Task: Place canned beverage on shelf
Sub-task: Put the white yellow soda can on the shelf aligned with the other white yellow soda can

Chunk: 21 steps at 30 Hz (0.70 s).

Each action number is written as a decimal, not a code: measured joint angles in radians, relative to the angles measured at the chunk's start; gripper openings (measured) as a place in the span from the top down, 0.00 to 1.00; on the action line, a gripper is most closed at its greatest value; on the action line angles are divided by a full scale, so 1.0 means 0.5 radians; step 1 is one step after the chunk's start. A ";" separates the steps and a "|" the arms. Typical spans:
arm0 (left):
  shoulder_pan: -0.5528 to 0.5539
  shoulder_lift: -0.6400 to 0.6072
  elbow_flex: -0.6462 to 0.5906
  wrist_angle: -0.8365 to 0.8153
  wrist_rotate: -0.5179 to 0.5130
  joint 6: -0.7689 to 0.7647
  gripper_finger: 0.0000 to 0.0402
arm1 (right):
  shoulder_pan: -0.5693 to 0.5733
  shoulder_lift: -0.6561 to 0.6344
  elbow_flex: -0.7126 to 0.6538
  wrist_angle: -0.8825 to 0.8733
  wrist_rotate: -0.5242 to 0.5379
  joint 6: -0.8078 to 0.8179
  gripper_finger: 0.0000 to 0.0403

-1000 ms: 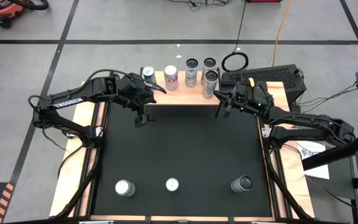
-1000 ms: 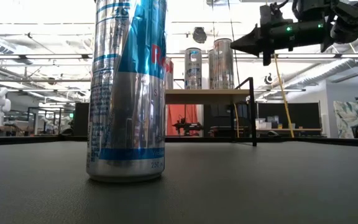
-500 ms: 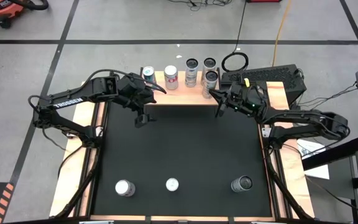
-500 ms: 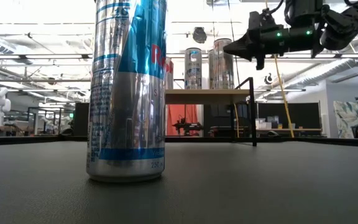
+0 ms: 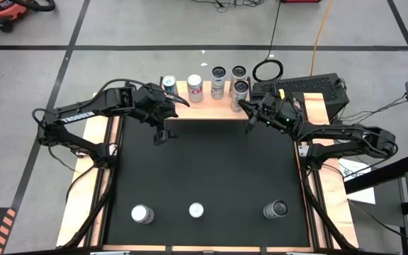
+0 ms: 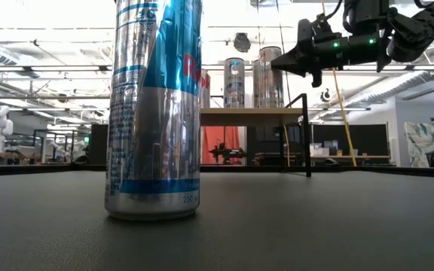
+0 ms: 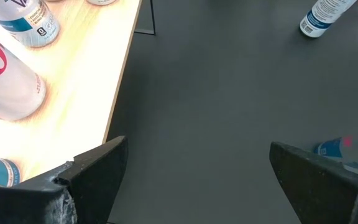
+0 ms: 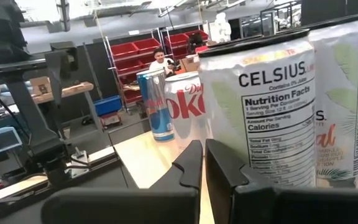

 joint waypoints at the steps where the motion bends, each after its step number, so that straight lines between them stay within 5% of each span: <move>1: 0.000 0.000 0.001 0.000 0.000 -0.001 0.02 | 0.000 0.000 0.000 -0.004 0.000 0.000 1.00; 21: 0.000 0.000 0.000 -0.001 0.000 -0.001 0.02 | -0.002 -0.065 0.000 -0.061 0.058 -0.008 1.00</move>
